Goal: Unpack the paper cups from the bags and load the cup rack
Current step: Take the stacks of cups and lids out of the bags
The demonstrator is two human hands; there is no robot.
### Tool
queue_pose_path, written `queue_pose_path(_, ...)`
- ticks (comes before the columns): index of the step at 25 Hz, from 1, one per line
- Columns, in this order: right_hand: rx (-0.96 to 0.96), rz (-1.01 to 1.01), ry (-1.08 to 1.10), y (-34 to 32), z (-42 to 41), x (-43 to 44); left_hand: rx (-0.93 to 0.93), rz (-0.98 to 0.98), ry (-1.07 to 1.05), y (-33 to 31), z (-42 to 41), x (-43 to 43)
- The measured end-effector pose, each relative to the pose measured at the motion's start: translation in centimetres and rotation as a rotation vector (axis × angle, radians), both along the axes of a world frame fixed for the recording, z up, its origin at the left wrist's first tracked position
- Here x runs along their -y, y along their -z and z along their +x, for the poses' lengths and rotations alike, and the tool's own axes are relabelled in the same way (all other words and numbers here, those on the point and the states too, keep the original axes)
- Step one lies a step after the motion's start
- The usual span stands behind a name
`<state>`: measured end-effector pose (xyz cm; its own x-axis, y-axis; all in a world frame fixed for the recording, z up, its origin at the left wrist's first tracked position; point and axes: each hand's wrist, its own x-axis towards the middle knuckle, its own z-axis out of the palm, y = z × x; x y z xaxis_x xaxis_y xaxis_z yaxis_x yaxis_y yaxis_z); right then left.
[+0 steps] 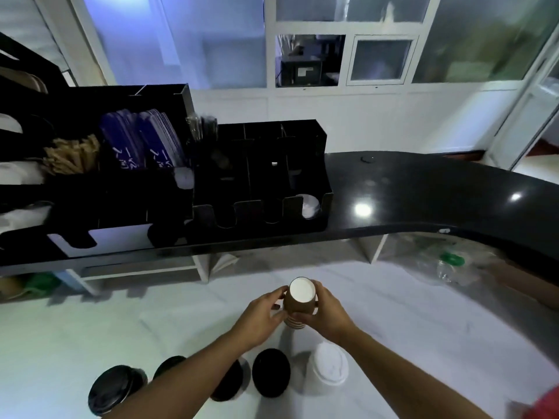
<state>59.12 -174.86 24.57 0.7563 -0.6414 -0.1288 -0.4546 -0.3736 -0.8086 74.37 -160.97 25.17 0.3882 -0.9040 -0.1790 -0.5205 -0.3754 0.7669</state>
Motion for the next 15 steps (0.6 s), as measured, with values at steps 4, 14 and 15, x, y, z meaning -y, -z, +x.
queue_pose_path(4,-0.103,0.008,0.016,3.6,2.1,-0.3,0.013,0.065,0.007,2.6,1.8,-0.3)
queue_pose_path(14,-0.153,-0.113,0.048,-0.7,-2.5,1.6,0.35,-0.196,-0.084,-2.9,-1.7,1.6)
queue_pose_path(15,-0.138,-0.146,0.064,-1.8,-3.8,2.1,0.401,-0.227,-0.04,-4.0,-2.8,2.4)
